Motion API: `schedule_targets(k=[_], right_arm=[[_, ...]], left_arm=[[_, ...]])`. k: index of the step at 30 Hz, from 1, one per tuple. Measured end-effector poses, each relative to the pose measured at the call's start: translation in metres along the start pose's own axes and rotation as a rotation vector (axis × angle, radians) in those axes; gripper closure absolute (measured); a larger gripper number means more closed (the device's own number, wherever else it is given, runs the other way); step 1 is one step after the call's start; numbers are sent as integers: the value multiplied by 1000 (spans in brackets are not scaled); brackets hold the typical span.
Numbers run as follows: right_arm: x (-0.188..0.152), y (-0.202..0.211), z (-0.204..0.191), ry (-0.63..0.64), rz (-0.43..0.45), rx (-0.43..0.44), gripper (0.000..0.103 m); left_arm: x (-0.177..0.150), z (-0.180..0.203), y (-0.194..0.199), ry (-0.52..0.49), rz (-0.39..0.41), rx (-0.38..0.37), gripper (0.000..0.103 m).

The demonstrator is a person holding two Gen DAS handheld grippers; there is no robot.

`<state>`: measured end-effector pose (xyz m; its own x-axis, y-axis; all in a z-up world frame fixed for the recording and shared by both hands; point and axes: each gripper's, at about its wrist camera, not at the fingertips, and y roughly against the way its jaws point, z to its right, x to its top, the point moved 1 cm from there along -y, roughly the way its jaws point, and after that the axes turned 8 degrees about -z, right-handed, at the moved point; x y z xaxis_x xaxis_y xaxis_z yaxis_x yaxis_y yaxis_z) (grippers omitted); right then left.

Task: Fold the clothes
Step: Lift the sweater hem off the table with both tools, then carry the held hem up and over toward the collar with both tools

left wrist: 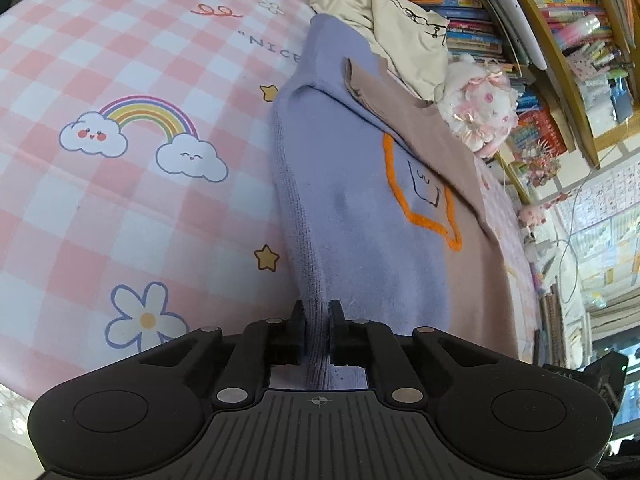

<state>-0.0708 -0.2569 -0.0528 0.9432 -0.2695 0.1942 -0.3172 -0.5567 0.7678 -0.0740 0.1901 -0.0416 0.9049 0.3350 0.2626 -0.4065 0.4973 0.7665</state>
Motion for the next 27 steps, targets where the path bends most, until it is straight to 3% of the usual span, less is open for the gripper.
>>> schedule_targets(k=[4,10,19,27], right_arm=[[0,0,-2,9,0,-6,96],[0,0,-4,33,3,-16,96],[2,0,-4,17,-7,-18,96],[7,1,0,-9,3,3,94]], left_arm=[[-3,12,6,-62,20,22,96],[-5,-1,6,-9,12,9,96],[-5,-18,1,124,-12,-91,91],[-3,-20,1,152,3,-89,91]])
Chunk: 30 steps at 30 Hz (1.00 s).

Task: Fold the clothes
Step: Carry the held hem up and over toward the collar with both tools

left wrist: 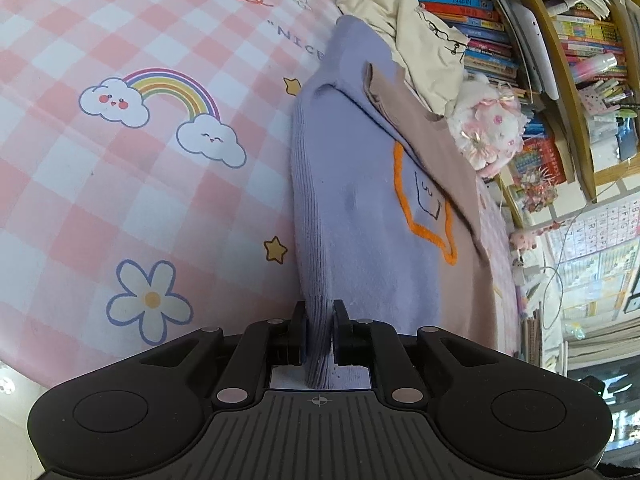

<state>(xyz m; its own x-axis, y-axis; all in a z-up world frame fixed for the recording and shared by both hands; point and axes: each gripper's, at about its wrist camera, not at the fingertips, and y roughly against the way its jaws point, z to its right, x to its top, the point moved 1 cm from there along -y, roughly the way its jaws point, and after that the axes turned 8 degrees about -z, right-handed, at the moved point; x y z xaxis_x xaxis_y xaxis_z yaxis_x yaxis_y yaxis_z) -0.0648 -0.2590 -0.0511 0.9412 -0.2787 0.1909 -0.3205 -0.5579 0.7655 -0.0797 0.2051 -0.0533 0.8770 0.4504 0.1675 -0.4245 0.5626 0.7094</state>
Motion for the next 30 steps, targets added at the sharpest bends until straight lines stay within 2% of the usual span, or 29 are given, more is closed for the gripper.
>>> schedule_targets(k=[6,7,14,24,30], right_arm=[[2,0,2,24,-9,8,96],[3,0,2,30,-11,6,96],[2,2,-5,131,-24,-42,96],[-6,14,2,157,-15,-55,97],[-14,25,15,129,-9,-33,97]], left_arm=[[-1,-6,-2,60,39,-35,92],[-1,-6,-2,65,44,-34,97],[-3,-1,-2,30,54,-2,98],[-16,9,-3,-2,66,31,98],[-31,16,-3,-9,56,46,99]])
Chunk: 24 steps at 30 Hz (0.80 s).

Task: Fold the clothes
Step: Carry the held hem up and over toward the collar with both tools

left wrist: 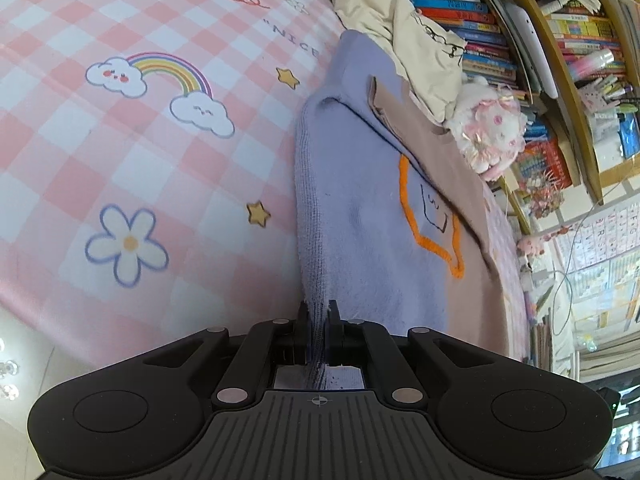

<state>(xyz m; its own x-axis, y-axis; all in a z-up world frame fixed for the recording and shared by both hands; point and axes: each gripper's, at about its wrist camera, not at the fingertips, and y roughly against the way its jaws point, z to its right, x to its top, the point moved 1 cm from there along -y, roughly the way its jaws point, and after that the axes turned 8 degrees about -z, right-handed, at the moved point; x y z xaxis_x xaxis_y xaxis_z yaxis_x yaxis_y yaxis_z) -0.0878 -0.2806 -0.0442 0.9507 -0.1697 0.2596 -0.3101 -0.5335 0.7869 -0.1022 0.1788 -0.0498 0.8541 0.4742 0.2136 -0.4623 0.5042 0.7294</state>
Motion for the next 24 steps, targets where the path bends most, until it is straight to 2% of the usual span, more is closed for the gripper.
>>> schedule_targets(k=[9,24], right_arm=[[-19,17,15,-25,2,35,97],[-42,44,38,-50,-11,109,97]], left_arm=[[-29,6,8,5,6,3,99],[-76,13,19,66,53,-47,99]])
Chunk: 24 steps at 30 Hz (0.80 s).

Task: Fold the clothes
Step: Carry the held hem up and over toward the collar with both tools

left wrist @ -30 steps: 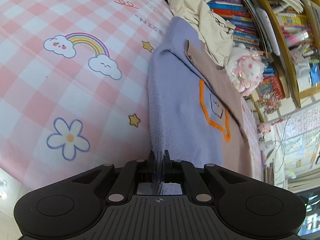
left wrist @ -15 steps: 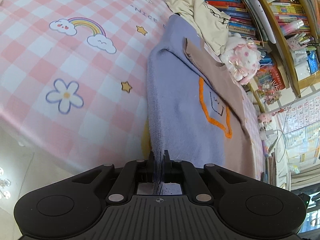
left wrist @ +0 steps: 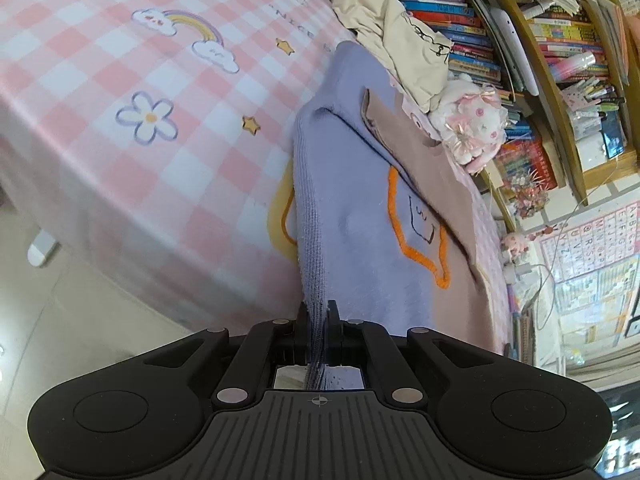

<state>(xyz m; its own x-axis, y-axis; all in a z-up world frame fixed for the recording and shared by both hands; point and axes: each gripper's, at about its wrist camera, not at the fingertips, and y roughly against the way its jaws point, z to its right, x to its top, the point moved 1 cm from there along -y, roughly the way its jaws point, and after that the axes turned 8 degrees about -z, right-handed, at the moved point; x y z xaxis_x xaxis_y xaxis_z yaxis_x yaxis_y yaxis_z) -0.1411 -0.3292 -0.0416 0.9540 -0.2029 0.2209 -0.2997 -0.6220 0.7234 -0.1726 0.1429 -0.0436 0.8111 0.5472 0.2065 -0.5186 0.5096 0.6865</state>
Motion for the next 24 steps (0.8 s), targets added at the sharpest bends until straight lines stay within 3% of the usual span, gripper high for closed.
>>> schedule_targets(k=[11,24], right_arm=[[-6,21,9,-63,-14,107,97],[49,49,-11,-157,147,339,97]], left_arm=[[-15,-3,11,93,45,-112,99],[41,32,26,108,166,-348,99]])
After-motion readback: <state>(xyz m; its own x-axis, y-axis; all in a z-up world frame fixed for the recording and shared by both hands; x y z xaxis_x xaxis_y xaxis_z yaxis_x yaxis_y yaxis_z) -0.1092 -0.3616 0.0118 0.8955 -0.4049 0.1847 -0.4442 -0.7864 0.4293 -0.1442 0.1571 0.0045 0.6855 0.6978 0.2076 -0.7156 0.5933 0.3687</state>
